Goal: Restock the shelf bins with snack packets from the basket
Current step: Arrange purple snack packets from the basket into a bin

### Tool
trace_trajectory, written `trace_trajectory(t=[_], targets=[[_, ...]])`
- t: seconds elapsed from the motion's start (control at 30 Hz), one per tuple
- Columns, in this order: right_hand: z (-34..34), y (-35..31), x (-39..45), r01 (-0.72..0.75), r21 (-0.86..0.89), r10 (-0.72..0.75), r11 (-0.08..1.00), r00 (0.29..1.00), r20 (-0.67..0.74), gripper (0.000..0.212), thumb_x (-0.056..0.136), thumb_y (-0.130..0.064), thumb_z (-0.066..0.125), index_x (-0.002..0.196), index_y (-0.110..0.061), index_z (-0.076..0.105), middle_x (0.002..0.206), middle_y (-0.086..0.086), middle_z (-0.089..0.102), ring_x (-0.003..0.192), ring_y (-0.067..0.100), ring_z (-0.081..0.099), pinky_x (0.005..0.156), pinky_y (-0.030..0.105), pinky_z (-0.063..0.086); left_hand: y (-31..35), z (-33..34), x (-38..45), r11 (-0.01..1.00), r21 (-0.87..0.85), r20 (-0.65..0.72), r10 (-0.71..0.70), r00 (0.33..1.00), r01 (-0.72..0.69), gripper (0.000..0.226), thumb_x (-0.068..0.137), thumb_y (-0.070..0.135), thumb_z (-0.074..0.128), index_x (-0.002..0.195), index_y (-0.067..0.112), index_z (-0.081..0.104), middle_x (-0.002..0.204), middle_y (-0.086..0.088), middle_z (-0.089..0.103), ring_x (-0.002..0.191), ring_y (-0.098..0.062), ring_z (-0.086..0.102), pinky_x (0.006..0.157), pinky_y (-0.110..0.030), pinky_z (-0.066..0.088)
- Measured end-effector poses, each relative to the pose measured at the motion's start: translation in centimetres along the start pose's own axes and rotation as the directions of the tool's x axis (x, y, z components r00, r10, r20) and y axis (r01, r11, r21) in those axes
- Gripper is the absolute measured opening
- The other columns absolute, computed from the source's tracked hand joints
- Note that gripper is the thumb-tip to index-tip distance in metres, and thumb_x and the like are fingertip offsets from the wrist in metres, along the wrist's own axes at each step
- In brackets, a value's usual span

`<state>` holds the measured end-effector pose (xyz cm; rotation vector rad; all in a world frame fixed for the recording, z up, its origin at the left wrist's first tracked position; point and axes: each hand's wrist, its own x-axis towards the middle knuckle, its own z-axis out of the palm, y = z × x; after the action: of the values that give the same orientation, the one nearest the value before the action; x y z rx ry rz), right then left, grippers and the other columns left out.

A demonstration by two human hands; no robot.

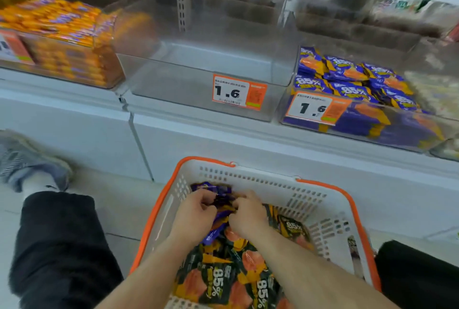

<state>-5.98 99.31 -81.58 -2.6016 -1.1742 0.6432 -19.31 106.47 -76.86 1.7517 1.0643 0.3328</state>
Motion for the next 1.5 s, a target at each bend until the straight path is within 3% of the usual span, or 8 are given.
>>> trace_trajectory(t=[0.3,0.5,0.73,0.93,1.07,1.2,1.37,1.5], targets=[[1.7,0.5,2.8,-0.117,0.09,0.09,0.989,0.961,0.262,0.062,0.084,-0.024,0.061,0.141,-0.011,0.042,0.157,-0.005,0.013,0.109,0.02,0.05,0.084,0.031,0.049,-1.9,0.7,-0.5,0.992,0.052,0.074,-0.121,0.99,0.118,0.021,0.094,0.012,0.053,0.107,0.028,0.057,0.107,0.011,0.058,0.089,-0.006,0.055,0.065,-0.018,0.044],[1.9,0.2,2.4,-0.119,0.08,0.094,0.99,0.959,0.267,0.071,0.082,-0.029,0.064,0.144,-0.013,0.034,0.136,0.0,0.036,0.103,0.018,0.055,0.09,0.036,0.053,-3.1,1.6,-0.4,0.974,-0.031,0.138,-0.219,0.966,0.225,0.019,0.093,0.013,0.054,0.109,0.021,0.061,0.107,0.005,0.062,0.092,-0.009,0.058,0.072,-0.022,0.045],[1.1,0.1,-3.5,0.18,-0.135,-0.121,0.974,0.926,0.359,0.056,0.087,-0.042,0.057,0.132,-0.009,0.048,0.141,-0.001,0.023,0.112,0.032,0.046,0.097,0.042,0.044,-5.3,3.7,0.4,0.485,-0.558,0.414,-0.541,0.733,0.673,0.022,0.1,0.023,0.053,0.112,0.007,0.059,0.118,-0.013,0.065,0.097,-0.03,0.064,0.09,-0.048,0.052],[-1.2,-0.2,-8.3,0.289,-0.14,-0.201,0.947,0.873,0.444,0.055,0.085,-0.038,0.058,0.126,-0.004,0.049,0.134,0.002,0.028,0.112,0.032,0.045,0.099,0.047,0.043,-4.1,6.2,1.4,0.44,-0.617,0.412,-0.526,0.744,0.653,0.026,0.095,0.014,0.061,0.109,-0.009,0.061,0.065,-0.013,0.056,0.057,-0.025,0.052,0.054,-0.035,0.048],[-3.9,0.3,-9.7,0.391,-0.12,-0.339,0.913,0.888,0.31,0.041,0.087,-0.03,0.057,0.118,-0.004,0.059,0.129,0.003,0.038,0.11,0.029,0.047,0.096,0.041,0.043,-2.2,6.2,1.0,0.646,-0.566,0.261,-0.448,0.855,0.512,0.016,0.083,-0.012,0.058,0.097,-0.006,0.054,0.068,-0.018,0.057,0.06,-0.027,0.053,0.051,-0.032,0.047],[-7.4,1.2,-9.0,0.366,-0.076,-0.373,0.928,0.921,-0.114,0.023,0.084,-0.03,0.058,0.098,-0.013,0.063,0.116,0.001,0.048,0.104,0.021,0.049,0.087,0.035,0.045,1.2,5.0,-0.2,0.766,-0.569,0.179,-0.238,0.955,0.298,0.024,0.085,-0.006,0.059,0.1,0.011,0.067,0.093,-0.018,0.073,0.081,-0.038,0.068,0.07,-0.047,0.055],[-11.4,0.6,-7.7,0.318,-0.066,-0.32,0.946,0.882,-0.347,0.06,0.064,-0.053,0.071,0.113,-0.024,0.052,0.138,-0.004,0.032,0.124,0.017,0.036,0.101,0.033,0.036,8.0,3.7,-1.5,0.746,-0.662,0.111,-0.003,0.994,0.076,0.038,0.081,-0.013,0.057,0.1,0.016,0.071,0.096,-0.014,0.075,0.089,-0.033,0.071,0.08,-0.047,0.057],[-14.9,0.2,-7.8,0.38,0.001,-0.323,0.925,0.788,-0.523,0.057,0.055,-0.048,0.067,0.105,-0.027,0.052,0.127,-0.007,0.044,0.118,0.017,0.048,0.091,0.03,0.036,13.2,2.9,-2.2,0.765,-0.641,0.051,0.136,0.989,-0.072,0.043,0.079,-0.017,0.057,0.105,0.014,0.068,0.093,-0.009,0.075,0.087,-0.027,0.072,0.072,-0.036,0.056]])
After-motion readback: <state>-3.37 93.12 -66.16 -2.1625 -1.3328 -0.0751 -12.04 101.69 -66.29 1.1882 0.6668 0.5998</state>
